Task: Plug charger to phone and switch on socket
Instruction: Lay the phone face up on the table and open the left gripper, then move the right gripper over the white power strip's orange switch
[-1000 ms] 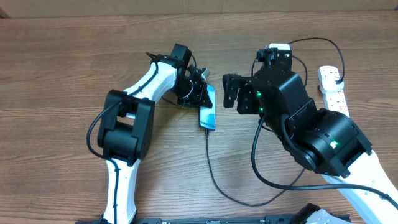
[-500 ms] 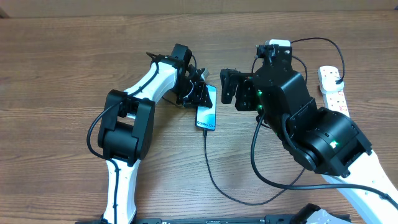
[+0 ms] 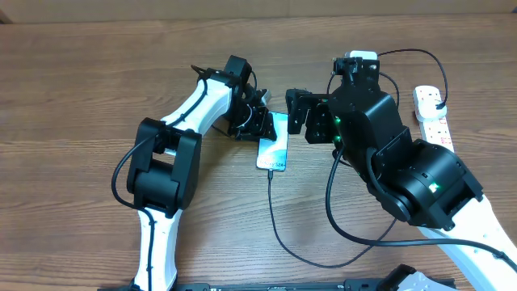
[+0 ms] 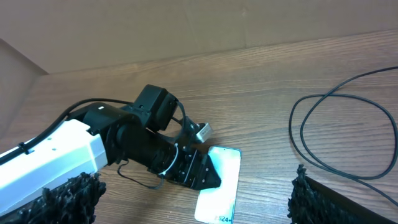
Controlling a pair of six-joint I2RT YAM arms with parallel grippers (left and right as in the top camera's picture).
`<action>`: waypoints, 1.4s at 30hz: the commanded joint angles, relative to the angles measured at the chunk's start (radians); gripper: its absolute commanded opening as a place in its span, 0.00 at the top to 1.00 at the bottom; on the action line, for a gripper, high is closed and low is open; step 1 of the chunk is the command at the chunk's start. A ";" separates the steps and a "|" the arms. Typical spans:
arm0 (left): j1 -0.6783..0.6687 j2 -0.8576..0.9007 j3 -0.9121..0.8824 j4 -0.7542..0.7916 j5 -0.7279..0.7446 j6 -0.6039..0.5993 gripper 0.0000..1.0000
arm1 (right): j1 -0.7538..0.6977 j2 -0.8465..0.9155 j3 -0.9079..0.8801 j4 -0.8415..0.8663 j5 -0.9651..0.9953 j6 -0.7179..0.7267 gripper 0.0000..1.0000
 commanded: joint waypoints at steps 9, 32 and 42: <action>0.000 0.026 -0.013 -0.084 -0.185 -0.004 0.31 | -0.003 -0.013 0.002 -0.010 -0.001 0.003 0.00; 0.065 -0.663 -0.013 -0.270 -0.596 -0.076 0.00 | -0.507 0.219 0.002 -0.322 0.023 0.264 0.96; 0.065 -1.069 -0.189 -0.425 -0.889 -0.161 0.00 | -0.945 0.343 0.002 -0.238 -0.189 0.220 0.96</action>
